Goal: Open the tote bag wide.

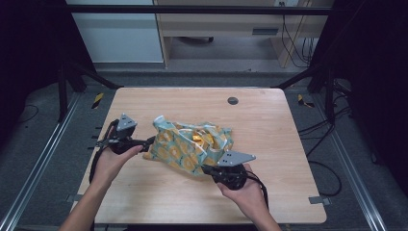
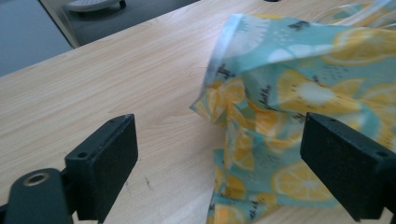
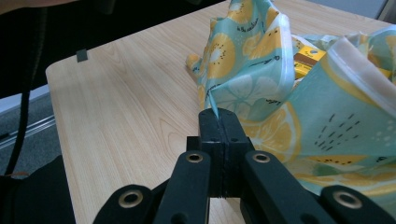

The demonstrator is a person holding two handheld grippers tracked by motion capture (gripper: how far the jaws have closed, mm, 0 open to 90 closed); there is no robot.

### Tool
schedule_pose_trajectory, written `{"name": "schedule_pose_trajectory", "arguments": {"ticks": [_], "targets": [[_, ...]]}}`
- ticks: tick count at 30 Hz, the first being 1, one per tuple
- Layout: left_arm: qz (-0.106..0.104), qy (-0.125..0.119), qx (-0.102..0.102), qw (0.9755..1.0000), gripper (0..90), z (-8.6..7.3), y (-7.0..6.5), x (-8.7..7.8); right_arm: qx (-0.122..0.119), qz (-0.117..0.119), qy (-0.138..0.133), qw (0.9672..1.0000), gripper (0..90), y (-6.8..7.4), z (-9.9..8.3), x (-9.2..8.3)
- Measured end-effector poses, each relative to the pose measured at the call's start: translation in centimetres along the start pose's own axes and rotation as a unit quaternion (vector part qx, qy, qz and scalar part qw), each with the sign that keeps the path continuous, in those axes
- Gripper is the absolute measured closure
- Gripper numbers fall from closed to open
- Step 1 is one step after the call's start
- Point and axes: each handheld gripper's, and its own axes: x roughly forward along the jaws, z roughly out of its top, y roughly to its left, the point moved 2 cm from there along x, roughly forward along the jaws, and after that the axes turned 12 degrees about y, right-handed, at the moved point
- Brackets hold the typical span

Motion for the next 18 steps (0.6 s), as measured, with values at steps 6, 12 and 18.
{"name": "schedule_pose_trajectory", "arguments": {"ticks": [6,12,18], "targets": [[-0.016,0.006,-0.004,0.9999,11.5,0.9,0.3,1.7,0.001,0.001,-0.002,1.0000,90.0,-0.2,-0.3,-0.2],[-0.044,0.005,0.010,0.9990,10.0,2.3,-0.3,2.8,0.004,0.000,-0.002,1.0000,90.0,-0.4,-0.6,-0.2],[-0.050,0.012,0.020,0.9985,10.5,3.4,-0.9,3.6,0.011,-0.004,0.002,0.9999,90.0,-0.8,-1.0,-0.1]]}}
